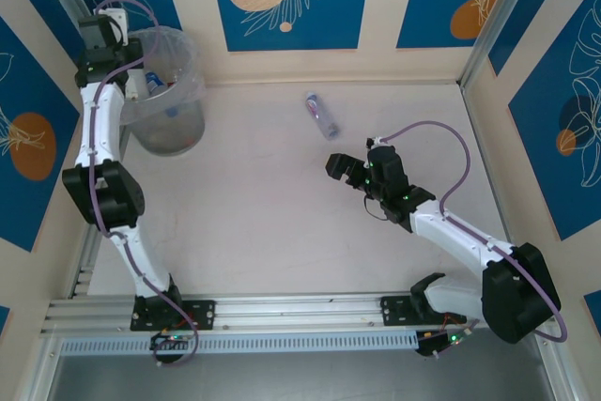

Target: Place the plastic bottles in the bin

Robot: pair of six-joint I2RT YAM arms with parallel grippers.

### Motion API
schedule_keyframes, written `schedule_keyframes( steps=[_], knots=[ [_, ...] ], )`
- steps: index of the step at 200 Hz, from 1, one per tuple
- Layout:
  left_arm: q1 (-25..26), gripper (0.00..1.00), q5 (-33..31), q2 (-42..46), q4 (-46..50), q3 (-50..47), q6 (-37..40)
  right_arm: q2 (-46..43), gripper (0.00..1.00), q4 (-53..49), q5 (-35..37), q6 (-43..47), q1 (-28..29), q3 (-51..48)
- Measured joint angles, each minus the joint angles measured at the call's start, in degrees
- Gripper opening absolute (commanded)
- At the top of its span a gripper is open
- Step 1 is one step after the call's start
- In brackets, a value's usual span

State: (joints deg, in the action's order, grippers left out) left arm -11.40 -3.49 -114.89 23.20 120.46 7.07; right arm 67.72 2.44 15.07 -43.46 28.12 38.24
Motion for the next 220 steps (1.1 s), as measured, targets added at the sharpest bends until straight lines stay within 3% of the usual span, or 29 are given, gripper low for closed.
schedule_keyframes(
  steps=[54,97,129,220],
  knots=[
    [0.0,0.47,-0.7,-1.8,0.0,1.0,-0.3,0.0,1.0,-0.6,0.0,0.0,0.0,0.0],
    [0.0,0.72,-1.5,-6.3,4.8,4.7,-0.7,0.0,0.99,-0.6,0.2,0.0,0.0,0.0],
    [0.0,0.83,-1.0,-9.7,9.0,9.4,-2.9,0.0,1.0,-0.9,0.4,0.0,0.4,0.0],
    [0.0,0.99,8.8,-7.1,10.7,16.7,-12.0,0.6,1.0,-2.1,1.1,1.3,0.1,0.4]
  ],
)
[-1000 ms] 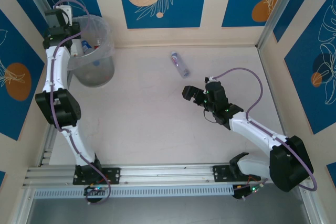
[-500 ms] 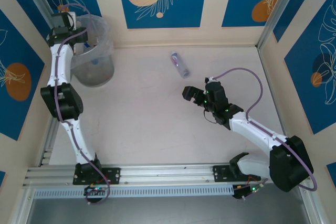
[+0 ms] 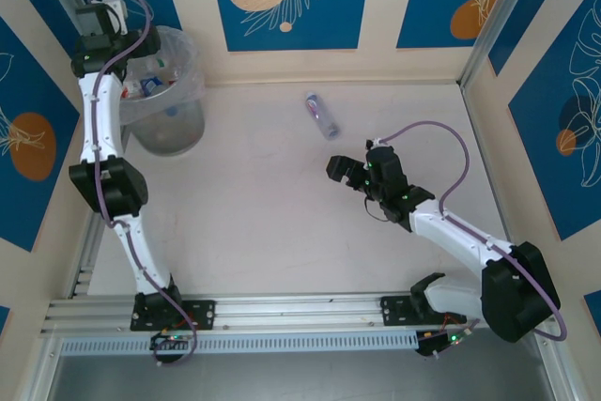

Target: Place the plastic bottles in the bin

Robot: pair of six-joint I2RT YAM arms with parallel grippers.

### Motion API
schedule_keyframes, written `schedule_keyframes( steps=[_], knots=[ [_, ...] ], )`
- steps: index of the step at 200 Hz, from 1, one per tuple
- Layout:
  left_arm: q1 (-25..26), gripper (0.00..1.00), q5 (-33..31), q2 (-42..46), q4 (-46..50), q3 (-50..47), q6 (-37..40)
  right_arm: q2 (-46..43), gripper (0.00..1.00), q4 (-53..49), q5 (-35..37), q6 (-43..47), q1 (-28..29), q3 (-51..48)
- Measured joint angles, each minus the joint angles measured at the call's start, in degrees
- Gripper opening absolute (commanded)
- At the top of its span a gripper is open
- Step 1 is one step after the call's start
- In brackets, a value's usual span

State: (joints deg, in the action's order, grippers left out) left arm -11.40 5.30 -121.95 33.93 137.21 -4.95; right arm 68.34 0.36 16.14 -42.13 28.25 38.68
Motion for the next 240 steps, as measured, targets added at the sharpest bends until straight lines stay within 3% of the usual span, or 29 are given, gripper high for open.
schedule_keyframes(
  steps=[57,126,172,215,240],
  knots=[
    [0.2,0.99,4.5,3.3,0.0,-0.8,-3.0,4.7,1.0,-1.8,-1.8,5.7,-3.9,5.2],
    [1.9,0.99,6.8,13.6,-4.0,-15.2,-4.7,15.2,0.99,-6.2,-7.6,13.2,-7.8,14.8],
    [2.2,0.99,7.3,15.1,-5.4,-17.9,-6.2,21.7,1.0,-7.3,-10.7,18.0,-9.3,21.1],
    [3.0,0.99,9.3,24.1,-11.3,-33.8,-13.0,34.2,0.99,-11.8,-13.7,24.2,-12.0,34.5],
    [6.5,0.99,9.5,31.6,-13.8,-41.6,-15.6,42.0,1.0,-15.3,-15.9,28.1,-13.2,43.5]
  ],
)
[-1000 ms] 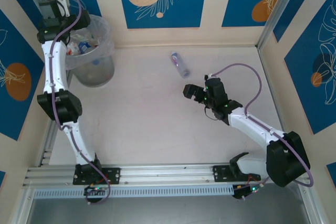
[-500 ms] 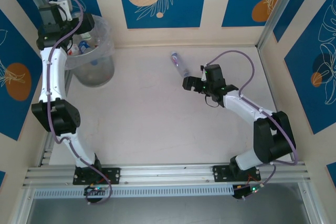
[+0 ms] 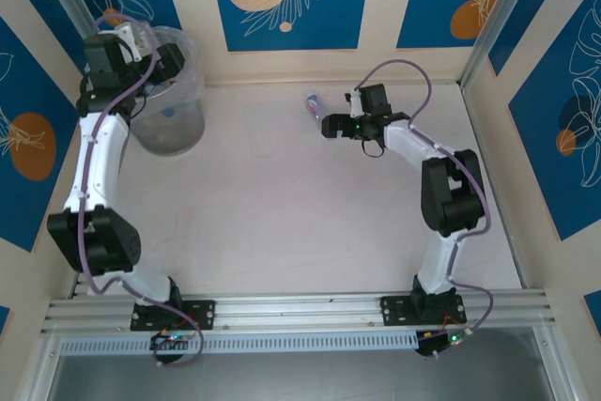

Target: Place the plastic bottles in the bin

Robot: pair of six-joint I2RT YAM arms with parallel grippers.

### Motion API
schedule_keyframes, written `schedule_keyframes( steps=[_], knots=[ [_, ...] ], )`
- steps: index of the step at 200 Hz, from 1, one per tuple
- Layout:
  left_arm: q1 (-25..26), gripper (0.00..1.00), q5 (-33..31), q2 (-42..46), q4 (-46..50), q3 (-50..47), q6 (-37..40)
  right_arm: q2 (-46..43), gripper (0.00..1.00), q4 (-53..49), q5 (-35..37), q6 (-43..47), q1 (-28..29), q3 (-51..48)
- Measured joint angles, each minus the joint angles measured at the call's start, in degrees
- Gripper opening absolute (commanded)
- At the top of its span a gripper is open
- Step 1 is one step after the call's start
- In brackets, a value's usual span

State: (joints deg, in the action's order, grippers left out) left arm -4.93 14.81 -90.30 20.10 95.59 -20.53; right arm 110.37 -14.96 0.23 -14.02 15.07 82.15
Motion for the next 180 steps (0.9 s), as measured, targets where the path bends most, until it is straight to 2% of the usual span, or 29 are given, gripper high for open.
schedule_keyframes(
  steps=[38,72,102,126,180],
  knots=[
    [6.3,0.99,1.1,12.2,-4.4,-10.8,-2.6,9.8,0.99,-6.0,-2.2,4.1,-0.9,11.8],
    [7.1,0.99,1.1,18.1,-6.0,-18.1,-5.1,16.9,1.0,-11.8,-2.9,6.8,-1.0,21.0],
    [7.1,0.99,-1.7,21.2,-5.5,-24.0,-6.1,22.3,0.98,-16.9,-3.4,7.9,-1.0,28.7],
    [7.1,0.99,-4.1,22.8,-5.3,-26.4,-6.4,26.3,0.88,-20.8,-3.5,8.3,-0.9,35.0],
    [7.1,1.0,-6.1,23.4,-4.9,-27.1,-6.5,31.6,0.87,-27.9,-2.3,8.1,-0.1,42.7]
  ],
)
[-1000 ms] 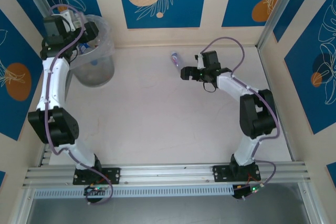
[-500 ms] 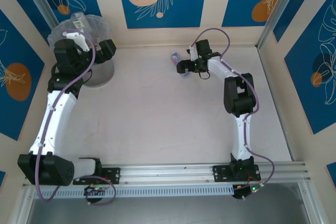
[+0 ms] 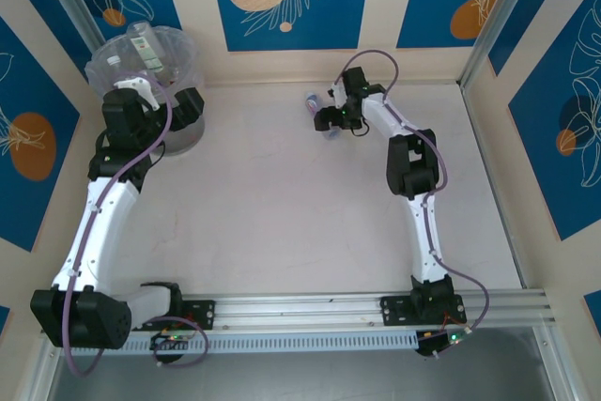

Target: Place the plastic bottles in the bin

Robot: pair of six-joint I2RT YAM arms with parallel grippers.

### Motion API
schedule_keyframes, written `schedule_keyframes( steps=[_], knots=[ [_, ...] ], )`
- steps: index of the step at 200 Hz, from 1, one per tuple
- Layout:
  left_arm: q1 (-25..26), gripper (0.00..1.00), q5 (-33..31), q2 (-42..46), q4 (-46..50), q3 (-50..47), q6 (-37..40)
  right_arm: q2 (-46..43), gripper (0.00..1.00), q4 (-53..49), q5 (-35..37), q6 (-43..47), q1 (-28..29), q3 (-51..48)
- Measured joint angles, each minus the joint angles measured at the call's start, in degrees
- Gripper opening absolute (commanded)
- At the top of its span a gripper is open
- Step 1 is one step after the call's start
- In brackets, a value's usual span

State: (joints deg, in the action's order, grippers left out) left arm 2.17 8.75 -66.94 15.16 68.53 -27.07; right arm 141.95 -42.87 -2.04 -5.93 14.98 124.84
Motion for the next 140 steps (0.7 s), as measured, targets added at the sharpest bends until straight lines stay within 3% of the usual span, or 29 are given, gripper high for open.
schedule_keyframes(
  steps=[25,96,140],
  knots=[
    [0.0,0.99,-0.4,0.0,0.3,-0.3,0.1,1.6,0.86,-2.3,2.3,0.1,1.2,1.8],
    [0.0,1.0,-0.4,0.1,1.2,-1.3,0.2,1.9,0.68,-3.8,10.6,1.7,4.9,2.4],
    [0.0,0.99,0.7,0.6,2.1,-3.3,-0.1,-3.9,0.59,0.8,9.2,1.1,5.4,-7.5]
  ],
)
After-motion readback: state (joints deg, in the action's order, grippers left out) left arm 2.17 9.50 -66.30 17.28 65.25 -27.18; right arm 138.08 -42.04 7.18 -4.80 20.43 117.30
